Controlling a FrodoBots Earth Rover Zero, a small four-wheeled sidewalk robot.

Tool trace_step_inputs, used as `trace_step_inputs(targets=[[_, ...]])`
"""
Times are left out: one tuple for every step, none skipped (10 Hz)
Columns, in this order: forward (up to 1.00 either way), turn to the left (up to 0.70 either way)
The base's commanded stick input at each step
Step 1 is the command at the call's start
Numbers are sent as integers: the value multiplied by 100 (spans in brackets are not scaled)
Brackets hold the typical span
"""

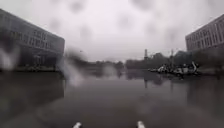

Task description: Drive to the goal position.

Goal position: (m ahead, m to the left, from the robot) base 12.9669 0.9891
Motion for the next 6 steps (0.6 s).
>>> trace_step_inputs(targets=[[69, 1], [69, 1], [69, 1], [69, 1], [69, 1], [69, 1]])
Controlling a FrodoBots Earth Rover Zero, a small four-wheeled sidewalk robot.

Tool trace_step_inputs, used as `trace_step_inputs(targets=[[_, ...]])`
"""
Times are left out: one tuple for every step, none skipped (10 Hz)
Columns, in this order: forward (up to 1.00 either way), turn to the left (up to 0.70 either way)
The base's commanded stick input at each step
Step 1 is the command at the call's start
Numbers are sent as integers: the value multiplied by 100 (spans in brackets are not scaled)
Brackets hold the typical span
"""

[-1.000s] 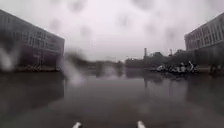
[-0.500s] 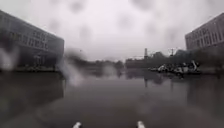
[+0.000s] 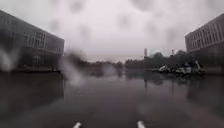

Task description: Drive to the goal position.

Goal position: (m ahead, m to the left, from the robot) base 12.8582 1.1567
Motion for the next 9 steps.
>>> trace_step_inputs(targets=[[69, 1], [69, 1], [69, 1], [69, 1], [69, 1], [69, 1], [69, 1], [69, 1], [69, 1]])
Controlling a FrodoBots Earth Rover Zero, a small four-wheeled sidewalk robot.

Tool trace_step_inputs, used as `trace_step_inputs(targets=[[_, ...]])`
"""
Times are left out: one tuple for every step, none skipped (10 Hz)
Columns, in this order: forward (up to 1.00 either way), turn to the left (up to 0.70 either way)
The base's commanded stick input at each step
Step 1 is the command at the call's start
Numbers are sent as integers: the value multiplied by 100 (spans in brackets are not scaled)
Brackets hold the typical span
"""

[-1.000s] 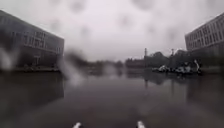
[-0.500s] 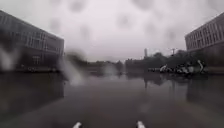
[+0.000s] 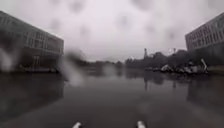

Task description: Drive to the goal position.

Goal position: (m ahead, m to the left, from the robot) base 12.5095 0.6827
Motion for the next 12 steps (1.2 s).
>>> trace_step_inputs(targets=[[69, 1], [69, 1], [69, 1], [69, 1], [69, 1], [69, 1], [69, 1], [69, 1], [69, 1], [69, 1], [69, 1], [69, 1]])
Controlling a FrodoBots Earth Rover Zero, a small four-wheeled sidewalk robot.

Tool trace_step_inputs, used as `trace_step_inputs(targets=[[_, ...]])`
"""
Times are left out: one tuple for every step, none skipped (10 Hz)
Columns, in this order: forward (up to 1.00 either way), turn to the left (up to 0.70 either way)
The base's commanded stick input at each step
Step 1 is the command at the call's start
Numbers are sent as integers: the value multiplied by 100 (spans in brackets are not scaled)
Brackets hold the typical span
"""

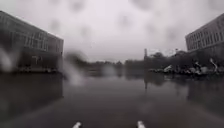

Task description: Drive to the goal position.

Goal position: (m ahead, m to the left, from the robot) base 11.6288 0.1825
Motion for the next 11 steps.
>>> trace_step_inputs(targets=[[69, 1], [69, 1], [69, 1], [69, 1], [69, 1], [69, 1], [69, 1], [69, 1], [69, 1], [69, 1], [69, 1]])
